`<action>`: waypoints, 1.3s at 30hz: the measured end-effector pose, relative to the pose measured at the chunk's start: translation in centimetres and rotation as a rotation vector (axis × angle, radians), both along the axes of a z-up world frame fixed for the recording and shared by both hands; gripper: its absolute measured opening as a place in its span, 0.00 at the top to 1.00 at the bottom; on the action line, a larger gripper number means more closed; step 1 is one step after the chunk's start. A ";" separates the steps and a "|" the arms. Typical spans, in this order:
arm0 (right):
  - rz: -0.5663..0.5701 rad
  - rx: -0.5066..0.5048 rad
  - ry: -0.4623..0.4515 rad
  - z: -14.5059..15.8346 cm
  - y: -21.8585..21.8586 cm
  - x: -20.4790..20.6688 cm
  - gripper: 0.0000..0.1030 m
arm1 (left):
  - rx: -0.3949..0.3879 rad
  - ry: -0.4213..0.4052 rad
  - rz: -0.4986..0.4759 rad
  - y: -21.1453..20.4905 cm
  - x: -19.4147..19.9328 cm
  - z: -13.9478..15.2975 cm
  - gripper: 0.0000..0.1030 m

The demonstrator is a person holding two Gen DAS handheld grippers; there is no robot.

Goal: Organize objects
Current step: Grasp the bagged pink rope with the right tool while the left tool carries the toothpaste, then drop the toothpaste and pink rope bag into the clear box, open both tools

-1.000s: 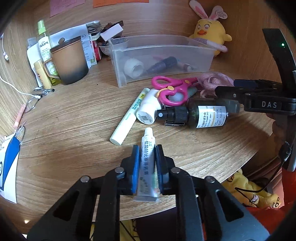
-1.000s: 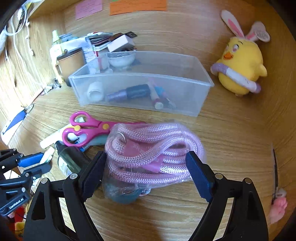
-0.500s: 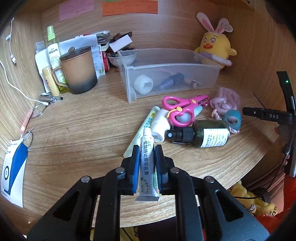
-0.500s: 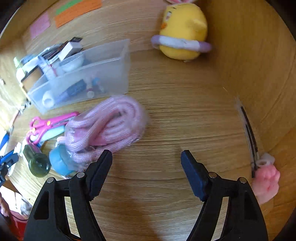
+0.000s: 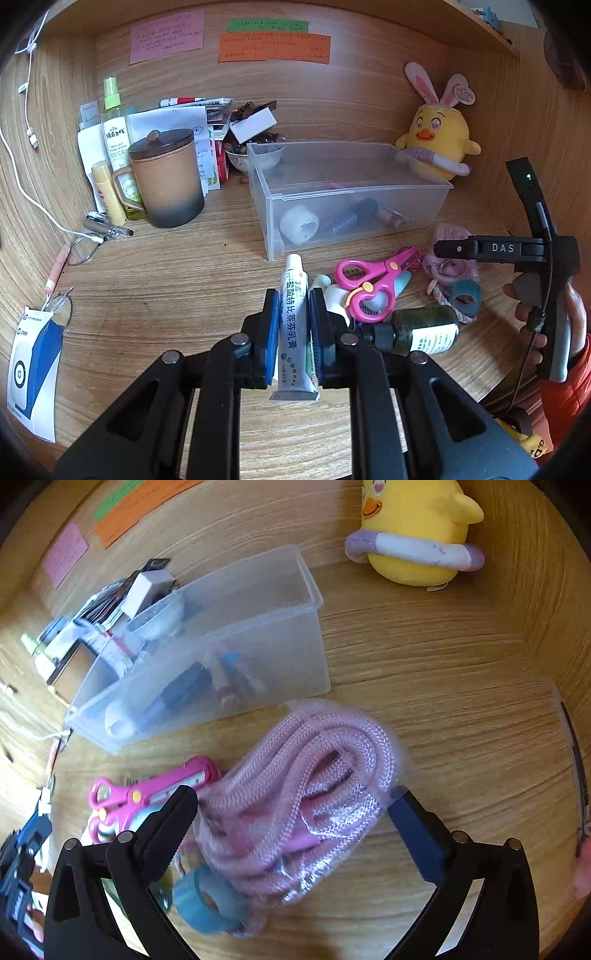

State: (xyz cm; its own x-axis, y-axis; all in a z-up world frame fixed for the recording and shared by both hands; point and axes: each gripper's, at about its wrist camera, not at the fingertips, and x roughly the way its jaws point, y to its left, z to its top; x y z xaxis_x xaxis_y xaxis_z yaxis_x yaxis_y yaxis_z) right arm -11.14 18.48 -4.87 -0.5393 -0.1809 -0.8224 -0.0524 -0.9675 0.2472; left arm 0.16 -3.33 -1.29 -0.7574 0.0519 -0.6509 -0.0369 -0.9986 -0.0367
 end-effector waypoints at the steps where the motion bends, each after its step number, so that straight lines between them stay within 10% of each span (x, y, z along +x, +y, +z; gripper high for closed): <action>1: -0.001 0.019 0.004 -0.1 -0.3 -0.4 0.00 | 0.000 0.002 -0.002 0.0 -0.2 0.0 0.85; 7: 0.043 0.133 0.021 -0.4 -1.4 -1.2 0.01 | -0.001 0.007 -0.012 -0.1 -2.4 0.3 0.85; 23: 0.091 0.108 0.066 0.5 1.1 1.2 0.43 | 0.030 -0.030 -0.027 -1.2 -10.5 2.2 0.85; 39: 0.077 0.112 0.299 8.0 2.1 2.9 0.47 | 0.075 -0.086 -0.045 -1.2 -15.3 2.9 0.85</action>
State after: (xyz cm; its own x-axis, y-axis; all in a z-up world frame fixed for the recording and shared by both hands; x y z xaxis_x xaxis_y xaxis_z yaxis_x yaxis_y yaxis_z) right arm -8.26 20.59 3.17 -0.7482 -0.1478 -0.6468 0.0805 -0.9879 0.1326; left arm -15.18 -4.52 1.59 -0.6948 0.1354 -0.7063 -0.0749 -0.9904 -0.1161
